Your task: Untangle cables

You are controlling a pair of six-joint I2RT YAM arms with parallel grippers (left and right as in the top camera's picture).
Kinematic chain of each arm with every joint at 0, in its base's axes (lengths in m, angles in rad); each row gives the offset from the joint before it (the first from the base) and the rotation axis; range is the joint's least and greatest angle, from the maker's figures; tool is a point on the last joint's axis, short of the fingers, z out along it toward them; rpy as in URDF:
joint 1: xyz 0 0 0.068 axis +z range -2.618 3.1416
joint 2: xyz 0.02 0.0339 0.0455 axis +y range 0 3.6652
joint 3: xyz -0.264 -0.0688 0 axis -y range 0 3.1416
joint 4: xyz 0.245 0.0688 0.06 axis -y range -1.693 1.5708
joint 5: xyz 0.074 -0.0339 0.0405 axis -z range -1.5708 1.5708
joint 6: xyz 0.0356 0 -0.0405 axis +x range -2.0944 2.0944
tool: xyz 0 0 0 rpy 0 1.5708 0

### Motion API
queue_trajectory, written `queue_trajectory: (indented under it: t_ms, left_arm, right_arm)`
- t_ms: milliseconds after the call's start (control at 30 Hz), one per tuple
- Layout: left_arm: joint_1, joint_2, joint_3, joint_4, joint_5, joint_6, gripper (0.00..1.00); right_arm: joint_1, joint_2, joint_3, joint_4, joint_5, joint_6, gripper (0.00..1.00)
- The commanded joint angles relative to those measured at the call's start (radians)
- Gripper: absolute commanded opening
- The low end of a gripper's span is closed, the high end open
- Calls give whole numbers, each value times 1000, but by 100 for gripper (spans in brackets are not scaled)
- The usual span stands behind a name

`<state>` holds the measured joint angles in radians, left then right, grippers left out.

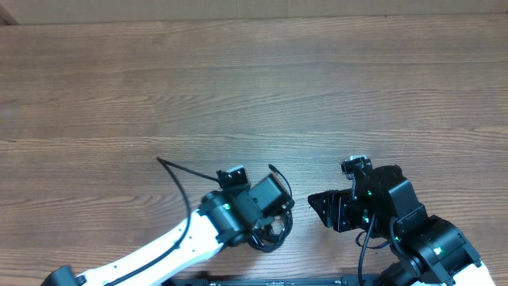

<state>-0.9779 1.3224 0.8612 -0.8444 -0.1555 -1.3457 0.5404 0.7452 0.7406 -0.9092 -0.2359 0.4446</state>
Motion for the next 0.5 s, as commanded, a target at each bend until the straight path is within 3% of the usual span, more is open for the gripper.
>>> queue_trajectory:
  t_ms: [0,367,400,467]
  left_arm:
    - [-39,51,20,-2,16,-137,4]
    - [-53,131,20,42,-61,-132,7]
    - [-53,135,20,50,-57,-132,17]
    - [-53,143,20,51,-50,-128,49]
  right_arm:
    - [4,-3,12,6,0,0,55]
    - [4,-3,12,12,-1,0,56]
    - [4,-3,12,11,-1,0,56]
    - [4,-3,12,12,-1,0,55]
